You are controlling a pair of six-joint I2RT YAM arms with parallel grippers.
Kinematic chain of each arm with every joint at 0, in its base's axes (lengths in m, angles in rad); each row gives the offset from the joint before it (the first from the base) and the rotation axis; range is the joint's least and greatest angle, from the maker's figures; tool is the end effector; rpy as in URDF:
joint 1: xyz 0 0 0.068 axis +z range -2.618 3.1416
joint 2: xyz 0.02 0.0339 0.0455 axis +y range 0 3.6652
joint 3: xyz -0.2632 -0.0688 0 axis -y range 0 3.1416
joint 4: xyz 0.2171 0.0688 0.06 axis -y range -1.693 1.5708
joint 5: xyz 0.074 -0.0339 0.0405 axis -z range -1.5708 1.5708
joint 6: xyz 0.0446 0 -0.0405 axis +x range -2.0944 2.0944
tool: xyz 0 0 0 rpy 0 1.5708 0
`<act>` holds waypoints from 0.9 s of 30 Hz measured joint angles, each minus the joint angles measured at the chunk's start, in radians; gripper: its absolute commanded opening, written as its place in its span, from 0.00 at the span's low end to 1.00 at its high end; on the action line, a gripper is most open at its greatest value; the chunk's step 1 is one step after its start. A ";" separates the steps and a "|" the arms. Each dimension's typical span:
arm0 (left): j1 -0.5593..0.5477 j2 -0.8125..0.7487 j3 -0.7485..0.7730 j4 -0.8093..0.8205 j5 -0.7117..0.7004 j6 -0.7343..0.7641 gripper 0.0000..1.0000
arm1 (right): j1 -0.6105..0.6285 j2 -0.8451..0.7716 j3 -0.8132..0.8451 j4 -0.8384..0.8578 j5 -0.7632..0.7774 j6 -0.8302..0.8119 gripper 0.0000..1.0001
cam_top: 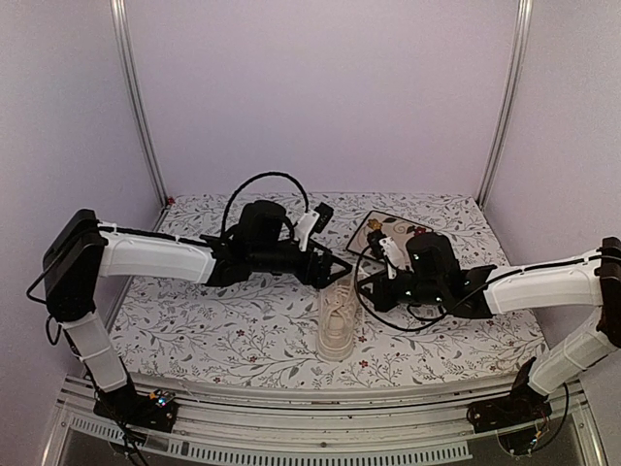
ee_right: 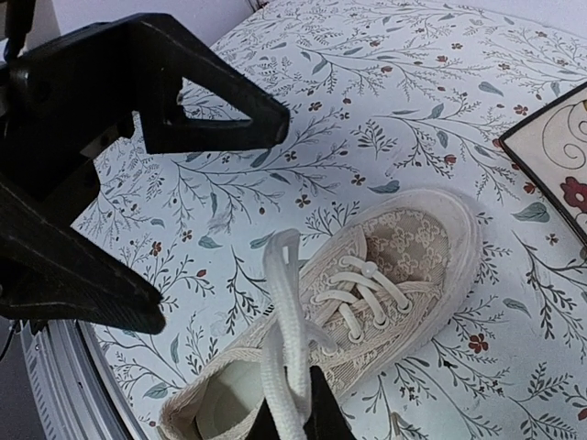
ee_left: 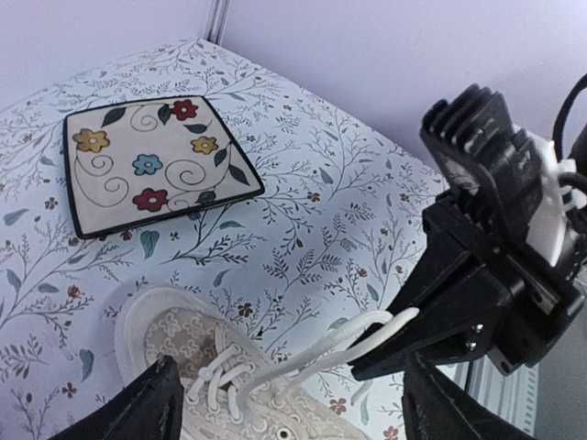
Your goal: Tie the shoes
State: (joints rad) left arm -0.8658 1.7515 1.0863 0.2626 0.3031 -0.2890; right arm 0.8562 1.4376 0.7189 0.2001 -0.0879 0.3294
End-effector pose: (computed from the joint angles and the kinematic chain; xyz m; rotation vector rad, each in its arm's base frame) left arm 0.2377 -0.2999 0.2400 0.7997 1.9510 -1.0254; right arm 0.1876 0.2222 0.2179 -0.6244 2.1007 0.7906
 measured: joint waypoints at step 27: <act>-0.010 0.167 0.193 -0.167 0.082 0.361 0.51 | 0.000 -0.021 -0.009 -0.005 -0.001 0.029 0.08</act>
State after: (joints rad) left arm -0.8753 1.9190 1.2793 0.0952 0.3851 0.0723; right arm 0.8562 1.4162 0.7101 0.1951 -0.0887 0.3588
